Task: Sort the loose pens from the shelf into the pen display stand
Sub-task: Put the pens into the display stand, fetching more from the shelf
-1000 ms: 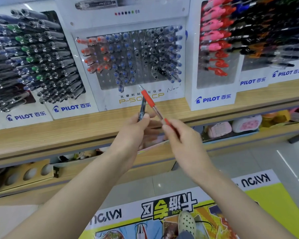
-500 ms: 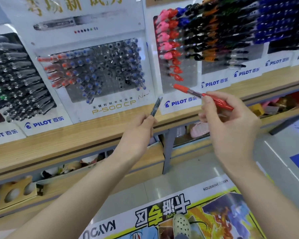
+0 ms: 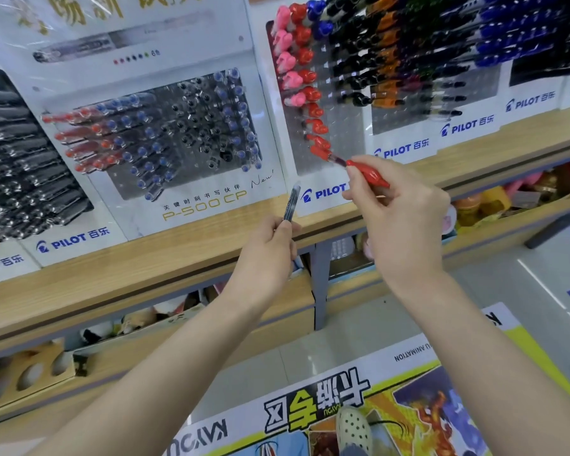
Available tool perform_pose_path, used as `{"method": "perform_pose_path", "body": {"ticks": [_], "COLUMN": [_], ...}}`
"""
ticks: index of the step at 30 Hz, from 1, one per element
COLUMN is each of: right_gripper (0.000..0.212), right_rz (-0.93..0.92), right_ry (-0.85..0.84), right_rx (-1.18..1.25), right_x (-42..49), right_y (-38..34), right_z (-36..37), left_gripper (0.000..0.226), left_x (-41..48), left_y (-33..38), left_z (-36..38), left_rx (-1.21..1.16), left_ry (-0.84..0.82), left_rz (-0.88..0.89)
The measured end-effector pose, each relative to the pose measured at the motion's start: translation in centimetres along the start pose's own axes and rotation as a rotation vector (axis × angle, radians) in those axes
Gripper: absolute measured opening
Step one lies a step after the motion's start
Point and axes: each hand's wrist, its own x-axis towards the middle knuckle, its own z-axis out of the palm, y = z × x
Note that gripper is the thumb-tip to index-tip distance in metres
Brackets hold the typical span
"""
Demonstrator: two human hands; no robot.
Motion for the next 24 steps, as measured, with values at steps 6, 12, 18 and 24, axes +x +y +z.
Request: {"method": "perform_pose_path", "body": {"ticks": [6,12,18,24], "right_gripper": [0.020,0.018,0.020,0.021], "right_rz": [-0.016,-0.174,-0.119,-0.029], "right_ry": [-0.059,-0.002,-0.069,-0.113], "right_rx": [-0.090,-0.226,-0.203,-0.201], "right_x": [-0.5,1.0,1.0,1.7], "right_y": [0.7,-0.3,0.3,-0.1], "right_z": [-0.1,1.4,1.2,2.1], "left_gripper": [0.026,0.025,0.026,0.027], "left_x": [-0.1,-0.1,-0.2,-0.2], "left_y": [-0.2,-0.7,-1.0,-0.9], "left_z": [-0.3,-0.5,-1.1,-1.3], "left_rx": [-0.051,-0.034,-0.086,-0.090], "left_ry": [0.000,0.027,0.027,0.027], "left_rz": [-0.020,-0.034,-0.045,-0.042]}}
